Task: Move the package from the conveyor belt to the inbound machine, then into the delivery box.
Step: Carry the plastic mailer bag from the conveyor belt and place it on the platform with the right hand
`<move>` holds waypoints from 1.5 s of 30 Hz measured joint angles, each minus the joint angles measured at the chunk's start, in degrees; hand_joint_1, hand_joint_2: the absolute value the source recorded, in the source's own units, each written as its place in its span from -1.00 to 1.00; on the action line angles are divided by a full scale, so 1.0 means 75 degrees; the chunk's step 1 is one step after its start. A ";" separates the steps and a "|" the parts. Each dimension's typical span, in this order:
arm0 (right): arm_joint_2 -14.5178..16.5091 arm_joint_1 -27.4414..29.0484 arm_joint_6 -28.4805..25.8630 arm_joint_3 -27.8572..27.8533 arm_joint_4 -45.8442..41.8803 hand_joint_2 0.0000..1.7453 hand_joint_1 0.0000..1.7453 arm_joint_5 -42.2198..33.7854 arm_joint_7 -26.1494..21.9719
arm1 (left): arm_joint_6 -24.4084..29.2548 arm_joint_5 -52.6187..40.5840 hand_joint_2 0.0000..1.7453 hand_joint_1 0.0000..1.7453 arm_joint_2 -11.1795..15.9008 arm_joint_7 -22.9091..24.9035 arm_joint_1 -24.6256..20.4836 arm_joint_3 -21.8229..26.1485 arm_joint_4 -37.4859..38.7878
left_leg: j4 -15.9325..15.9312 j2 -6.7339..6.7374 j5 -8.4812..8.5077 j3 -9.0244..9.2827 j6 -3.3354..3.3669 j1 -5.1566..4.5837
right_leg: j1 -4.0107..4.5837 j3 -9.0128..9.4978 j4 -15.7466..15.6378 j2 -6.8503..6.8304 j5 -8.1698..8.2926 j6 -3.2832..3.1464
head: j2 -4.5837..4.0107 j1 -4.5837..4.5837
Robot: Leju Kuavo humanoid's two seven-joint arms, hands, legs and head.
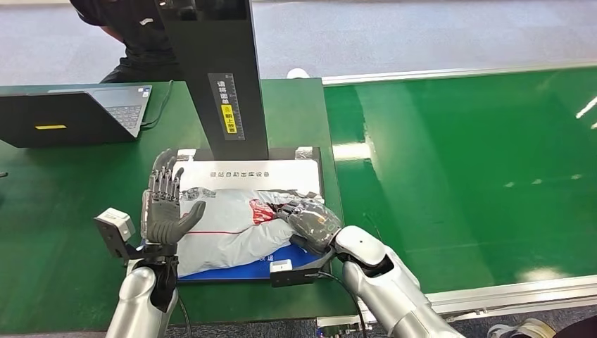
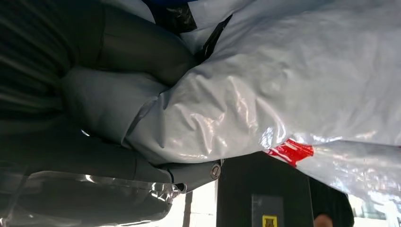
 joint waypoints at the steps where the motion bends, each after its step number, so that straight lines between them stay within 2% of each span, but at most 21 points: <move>1: 0.0001 -0.0196 -0.0166 0.0168 0.0274 1.00 -0.44 0.0038 0.0069 | 0.0001 0.0000 1.00 -1.00 0.0001 -0.0004 0.0000 -0.0002 0.0015 | 0.0000 0.0000 0.0000 0.0001 0.0000 0.0000 | 0.0000 0.0001 0.0000 0.0000 0.0000 0.0000 | 0.0000 0.0000; 2: 0.0002 -0.0383 -0.0355 0.0324 0.0536 1.00 -0.86 0.0084 0.0144 | 0.0001 0.0000 1.00 -1.00 0.0001 -0.0004 0.0001 -0.0004 0.0025 | 0.0001 0.0000 0.0001 0.0003 0.0000 -0.0001 | 0.0000 0.0002 0.0000 0.0000 0.0000 0.0000 | 0.0000 0.0002; 3: 0.0004 -0.0550 -0.0561 0.0468 0.0804 1.00 -1.00 0.0138 0.0247 | 0.0001 0.0000 1.00 -1.00 0.0001 -0.0002 0.0003 -0.0007 0.0031 | 0.0001 0.0000 0.0001 0.0004 0.0001 -0.0001 | 0.0000 0.0003 -0.0001 0.0000 0.0000 0.0000 | 0.0000 0.0000; 8: 0.0028 -0.1004 -0.1300 0.0784 0.1783 1.00 -1.00 0.0216 0.0802 | 0.0001 0.0001 1.00 -1.00 0.0003 0.0018 0.0062 -0.0012 0.0033 | 0.0001 -0.0002 0.0002 0.0004 0.0001 -0.0001 | -0.0001 0.0006 0.0000 -0.0001 0.0001 0.0000 | 0.0000 0.0001; 12: 0.0068 -0.1118 -0.1727 0.0772 0.2128 1.00 -1.00 0.0001 0.1105 | 0.0017 0.0011 1.00 -1.00 0.0004 0.0054 0.0184 -0.0011 0.0030 | 0.0001 -0.0002 0.0002 0.0005 0.0000 -0.0001 | 0.0000 0.0005 0.0000 -0.0001 0.0001 -0.0001 | 0.0000 -0.0001; 14: 0.0077 -0.1127 -0.1838 0.0687 0.2168 1.00 -1.00 -0.0206 0.1124 | 0.0028 0.0022 1.00 -1.00 0.0006 0.0085 0.0228 -0.0009 0.0028 | 0.0001 -0.0002 0.0002 0.0005 0.0001 -0.0001 | 0.0000 0.0005 0.0000 -0.0001 0.0000 -0.0001 | 0.0000 0.0000; 16: 0.0078 -0.1106 -0.1730 0.0526 0.2155 1.00 -1.00 -0.0678 0.0881 | 0.0039 0.0031 1.00 -1.00 0.0009 0.0126 0.0266 -0.0006 0.0011 | 0.0001 -0.0002 0.0002 0.0006 0.0001 -0.0001 | 0.0000 0.0005 -0.0001 -0.0001 0.0000 -0.0001 | 0.0000 0.0001; 19: 0.0066 -0.0896 -0.0964 0.0086 0.1906 1.00 -1.00 -0.2126 -0.0091 | 0.0044 0.0049 1.00 -1.00 0.0012 0.0158 0.0349 0.0002 -0.0047 | 0.0001 -0.0002 0.0002 0.0004 0.0001 -0.0001 | -0.0001 0.0004 -0.0001 -0.0001 0.0001 0.0000 | 0.0000 0.0001; 21: 0.0045 -0.0672 -0.0197 -0.0219 0.1634 1.00 -1.00 -0.3133 -0.0730 | 0.0042 0.0060 1.00 -1.00 0.0012 0.0161 0.0396 0.0009 -0.0078 | 0.0002 -0.0002 0.0002 0.0002 0.0001 -0.0002 | -0.0001 0.0001 -0.0001 -0.0001 0.0000 -0.0001 | 0.0000 0.0000; 23: -0.0006 -0.0430 0.1017 -0.0513 0.1242 1.00 -1.00 -0.4331 -0.1361 | 0.0029 0.0060 1.00 -1.00 0.0016 0.0162 0.0421 0.0015 -0.0093 | 0.0002 -0.0002 0.0001 0.0000 0.0001 -0.0002 | 0.0000 -0.0002 -0.0001 -0.0001 0.0000 -0.0001 | 0.0000 -0.0001; 25: -0.0102 -0.0096 0.2571 -0.0781 0.0628 1.00 -1.00 -0.5778 -0.1902 | 0.0002 0.0057 1.00 -1.00 0.0023 0.0159 0.0429 0.0021 -0.0095 | 0.0003 -0.0002 0.0001 -0.0002 0.0001 -0.0002 | 0.0000 -0.0004 -0.0001 -0.0002 -0.0002 -0.0002 | 0.0000 -0.0001; 28: -0.0294 0.0528 0.4707 -0.1018 -0.0638 1.00 -1.00 -0.7833 -0.2222 | -0.0034 0.0049 1.00 -1.00 0.0040 0.0155 0.0427 0.0026 -0.0095 | 0.0002 -0.0003 -0.0002 -0.0005 -0.0002 -0.0001 | 0.0001 -0.0008 -0.0001 -0.0003 -0.0006 -0.0007 | 0.0000 -0.0001; 31: -0.0445 0.1088 0.5884 -0.1266 -0.1910 1.00 -1.00 -0.9029 -0.2257 | -0.0061 0.0015 1.00 -1.00 0.0063 0.0165 0.0415 0.0029 -0.0095 | 0.0002 -0.0002 -0.0005 -0.0007 -0.0004 -0.0001 | 0.0001 -0.0011 -0.0002 -0.0003 -0.0007 -0.0008 | 0.0000 0.0000; 33: -0.0496 0.1397 0.6208 -0.1519 -0.2626 1.00 -1.00 -0.9339 -0.2254 | -0.0092 -0.0028 1.00 -1.00 0.0073 0.0187 0.0408 0.0028 -0.0095 | 0.0002 -0.0002 -0.0005 -0.0007 -0.0005 -0.0002 | 0.0000 -0.0012 -0.0002 -0.0003 -0.0008 -0.0008 | 0.0000 0.0000; 37: -0.0517 0.1897 0.6342 -0.2132 -0.3565 1.00 -1.00 -0.9426 -0.2246 | -0.0193 -0.0429 1.00 -1.00 0.0095 0.0196 0.0414 -0.0031 -0.0098 | 0.0002 -0.0002 -0.0005 -0.0006 -0.0005 -0.0002 | 0.0000 -0.0009 -0.0003 -0.0004 -0.0007 -0.0007 | 0.0000 0.0001; 42: -0.0448 0.2417 0.6534 -0.3016 -0.4202 1.00 -1.00 -0.9348 -0.2245 | -0.0212 -0.2033 1.00 -1.00 0.0253 0.0088 0.0451 -0.0522 -0.0147 | 0.0002 -0.0003 -0.0005 -0.0007 -0.0005 -0.0002 | -0.0001 -0.0008 -0.0002 -0.0004 -0.0006 -0.0007 | 0.0000 0.0002; 45: -0.0369 0.2650 0.6622 -0.3376 -0.4414 1.00 -1.00 -0.9290 -0.2245 | 0.0164 -0.3122 1.00 -1.00 0.0364 0.0111 0.0465 -0.0930 -0.0157 | 0.0002 -0.0003 -0.0005 -0.0007 -0.0005 -0.0002 | -0.0001 -0.0009 -0.0002 -0.0004 -0.0007 -0.0008 | 0.0000 0.0000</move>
